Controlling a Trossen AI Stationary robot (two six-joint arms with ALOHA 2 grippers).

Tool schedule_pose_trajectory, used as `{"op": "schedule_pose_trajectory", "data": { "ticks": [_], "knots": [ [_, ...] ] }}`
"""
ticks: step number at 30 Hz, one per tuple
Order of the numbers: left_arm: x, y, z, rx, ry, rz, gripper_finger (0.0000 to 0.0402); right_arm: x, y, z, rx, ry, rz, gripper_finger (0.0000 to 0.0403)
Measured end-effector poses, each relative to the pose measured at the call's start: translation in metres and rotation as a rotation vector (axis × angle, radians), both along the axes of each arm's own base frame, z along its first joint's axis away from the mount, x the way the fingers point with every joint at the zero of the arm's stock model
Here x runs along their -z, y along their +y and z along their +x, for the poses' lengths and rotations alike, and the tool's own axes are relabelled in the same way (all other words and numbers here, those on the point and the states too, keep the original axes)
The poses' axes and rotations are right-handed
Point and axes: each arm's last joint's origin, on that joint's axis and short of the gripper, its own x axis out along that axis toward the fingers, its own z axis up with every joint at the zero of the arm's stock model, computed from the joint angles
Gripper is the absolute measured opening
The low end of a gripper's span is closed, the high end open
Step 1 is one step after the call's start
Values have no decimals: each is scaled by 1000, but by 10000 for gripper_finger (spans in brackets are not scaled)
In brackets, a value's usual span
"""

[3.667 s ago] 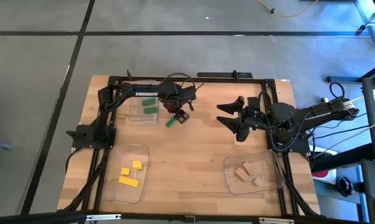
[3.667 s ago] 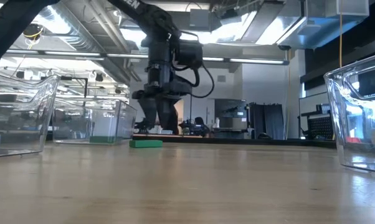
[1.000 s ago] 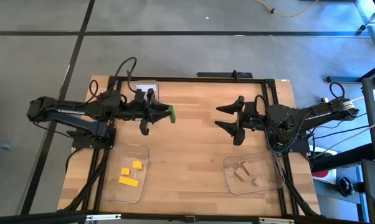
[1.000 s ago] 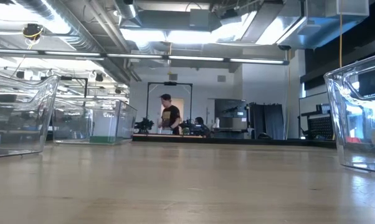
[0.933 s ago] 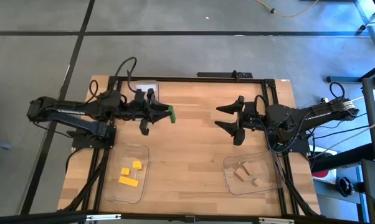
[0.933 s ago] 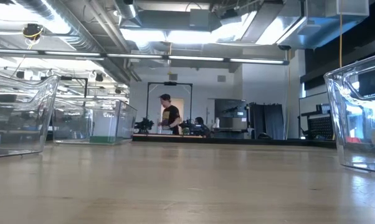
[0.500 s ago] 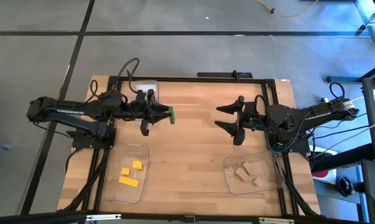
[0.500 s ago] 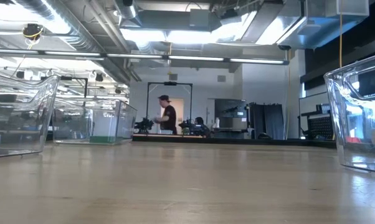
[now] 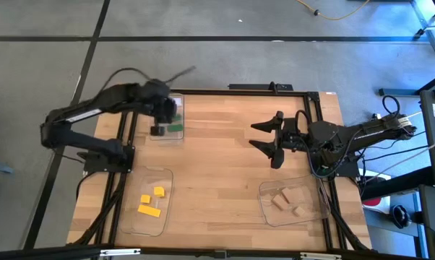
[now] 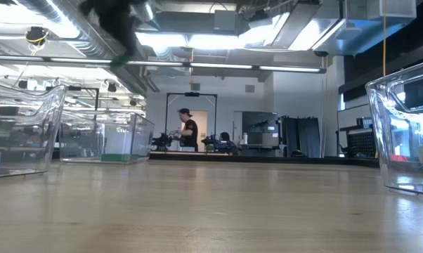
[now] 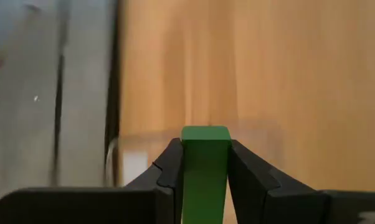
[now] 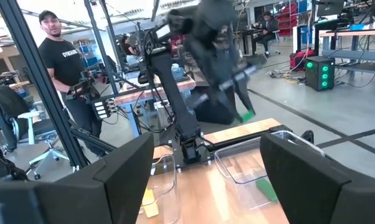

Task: Sort & place blocks by color
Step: Put the green block into the top left transparent bin

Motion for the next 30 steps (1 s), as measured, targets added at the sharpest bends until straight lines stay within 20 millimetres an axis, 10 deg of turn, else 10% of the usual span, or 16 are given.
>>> {"op": "schedule_pose_trajectory", "data": {
  "ticks": [8, 30],
  "knots": [
    [72, 37, 7, 436, 701, 148, 79, 0, 0, 0, 1, -2, 25, 295],
    [184, 69, 36, 810, 849, 187, 79, 0, -2, 0, 75, -23, 133, 295]
  ]
}}
